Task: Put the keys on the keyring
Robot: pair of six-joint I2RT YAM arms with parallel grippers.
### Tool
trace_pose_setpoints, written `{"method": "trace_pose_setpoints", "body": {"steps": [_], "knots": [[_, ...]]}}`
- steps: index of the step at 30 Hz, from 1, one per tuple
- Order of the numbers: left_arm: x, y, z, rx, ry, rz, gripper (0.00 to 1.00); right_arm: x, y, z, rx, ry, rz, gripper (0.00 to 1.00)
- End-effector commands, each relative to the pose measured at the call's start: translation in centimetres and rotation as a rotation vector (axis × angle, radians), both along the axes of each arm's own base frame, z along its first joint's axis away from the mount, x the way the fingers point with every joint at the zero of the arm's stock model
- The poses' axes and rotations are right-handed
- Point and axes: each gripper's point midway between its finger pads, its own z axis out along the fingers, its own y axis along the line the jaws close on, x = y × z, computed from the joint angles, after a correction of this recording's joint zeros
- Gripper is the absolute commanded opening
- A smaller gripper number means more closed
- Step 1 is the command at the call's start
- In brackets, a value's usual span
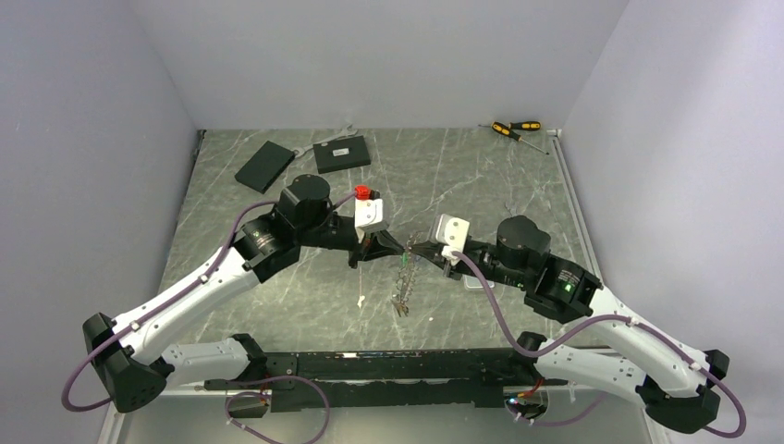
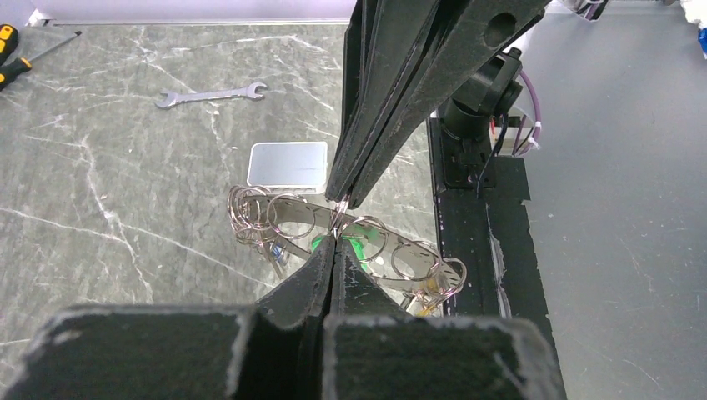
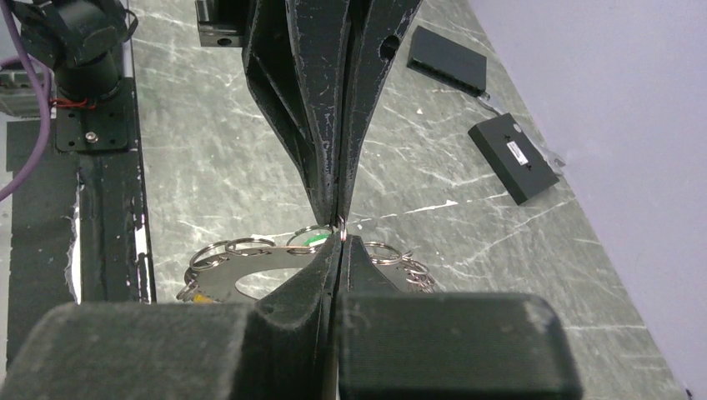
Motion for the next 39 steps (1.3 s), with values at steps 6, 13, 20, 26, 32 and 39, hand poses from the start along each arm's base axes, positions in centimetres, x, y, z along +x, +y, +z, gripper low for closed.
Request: {"method": "trace_pose_setpoints", "body": {"steps": [6, 13, 20, 26, 32, 39], "knots": [[-0.8, -0.3, 0.8, -0.046, -0.016, -0.047, 0.00, 0.0, 0.2, 4.6, 0.169, -0.080, -0.004, 0.00], [-0.8, -0.4, 0.4, -0.042, -0.010, -0.054, 0.00, 0.0, 0.0, 5.4, 0.202, -0.094, -0.012, 0.00], [-1.2, -0.5, 0.5, -0.053, -0.001, -0.074, 0.00, 0.2, 0.2, 5.4, 0.245, -0.086, -0.024, 0.00], [-1.1, -0.5, 0.6, -0.057, -0.005, -0.069, 0.00, 0.3, 0.3, 5.3, 0.275, -0.079, -0.034, 0.00], [-0.8, 0.1, 0.5, -0.023, -0.029, -0.042, 0.18, 0.3, 0.1, 5.0, 0.265, -0.073, -0.038, 0.00], [-0.8, 1.6, 1.7, -0.022, -0.103, 0.010, 0.54, -0.2, 0.0, 4.6, 0.263, -0.056, -0.021, 0.00]]}}
